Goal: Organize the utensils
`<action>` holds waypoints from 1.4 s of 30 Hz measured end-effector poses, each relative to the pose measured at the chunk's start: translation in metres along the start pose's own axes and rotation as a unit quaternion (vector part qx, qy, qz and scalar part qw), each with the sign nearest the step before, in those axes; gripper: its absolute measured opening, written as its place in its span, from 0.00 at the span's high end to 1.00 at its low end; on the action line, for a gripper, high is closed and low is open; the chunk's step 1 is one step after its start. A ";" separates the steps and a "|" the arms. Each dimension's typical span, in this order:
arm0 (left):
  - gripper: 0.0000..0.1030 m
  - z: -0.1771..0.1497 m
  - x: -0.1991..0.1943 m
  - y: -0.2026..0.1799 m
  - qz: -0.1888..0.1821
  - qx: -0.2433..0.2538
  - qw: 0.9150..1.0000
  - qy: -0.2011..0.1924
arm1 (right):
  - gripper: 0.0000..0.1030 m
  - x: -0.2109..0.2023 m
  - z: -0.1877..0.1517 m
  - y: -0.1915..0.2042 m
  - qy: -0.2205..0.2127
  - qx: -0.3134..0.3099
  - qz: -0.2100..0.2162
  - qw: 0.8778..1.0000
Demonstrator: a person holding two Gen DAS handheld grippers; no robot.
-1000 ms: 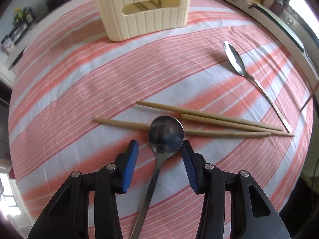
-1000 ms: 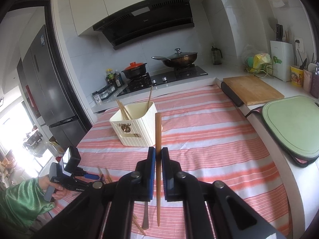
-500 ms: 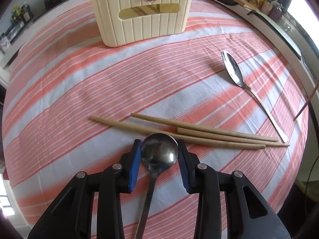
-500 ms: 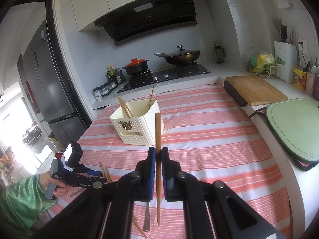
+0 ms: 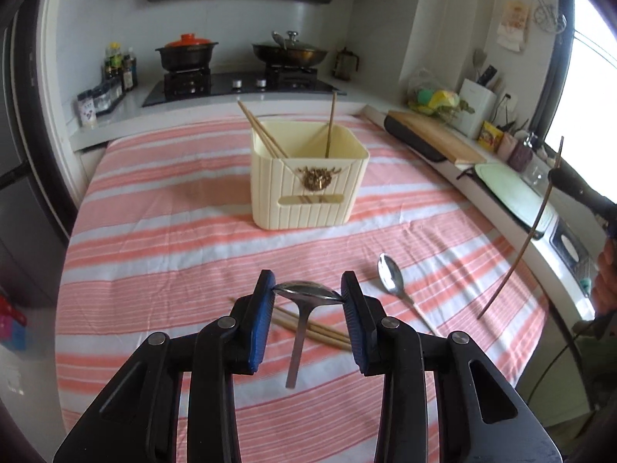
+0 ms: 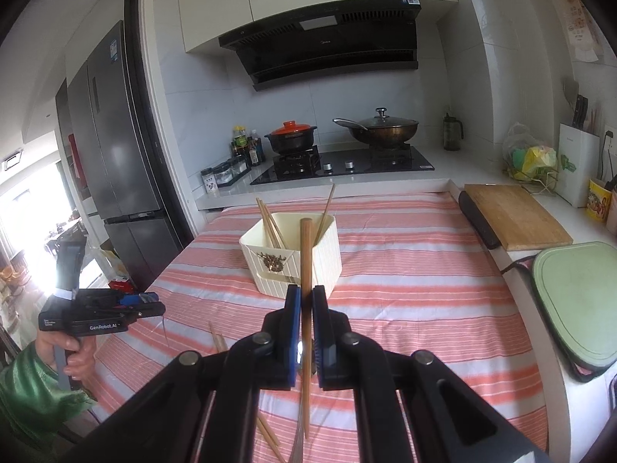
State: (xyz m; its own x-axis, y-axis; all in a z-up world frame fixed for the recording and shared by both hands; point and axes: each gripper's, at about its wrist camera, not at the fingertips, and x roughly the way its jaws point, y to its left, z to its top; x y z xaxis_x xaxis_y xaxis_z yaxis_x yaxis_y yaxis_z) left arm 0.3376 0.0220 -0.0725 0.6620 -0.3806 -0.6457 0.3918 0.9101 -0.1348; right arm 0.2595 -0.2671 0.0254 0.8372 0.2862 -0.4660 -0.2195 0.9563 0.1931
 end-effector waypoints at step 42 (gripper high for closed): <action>0.46 0.175 0.167 0.051 0.030 -0.125 0.992 0.002 | 0.68 0.262 0.115 -0.012 0.017 0.011 0.013 1.000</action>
State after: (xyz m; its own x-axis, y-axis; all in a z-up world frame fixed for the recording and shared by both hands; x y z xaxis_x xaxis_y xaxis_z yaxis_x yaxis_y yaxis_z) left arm 0.5797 -0.0241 -0.0551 0.6759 -0.3243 -0.6618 0.1805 0.9435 -0.2780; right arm 0.5390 -0.2106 0.0009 0.8139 0.3133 -0.4893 -0.2292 0.9470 0.2250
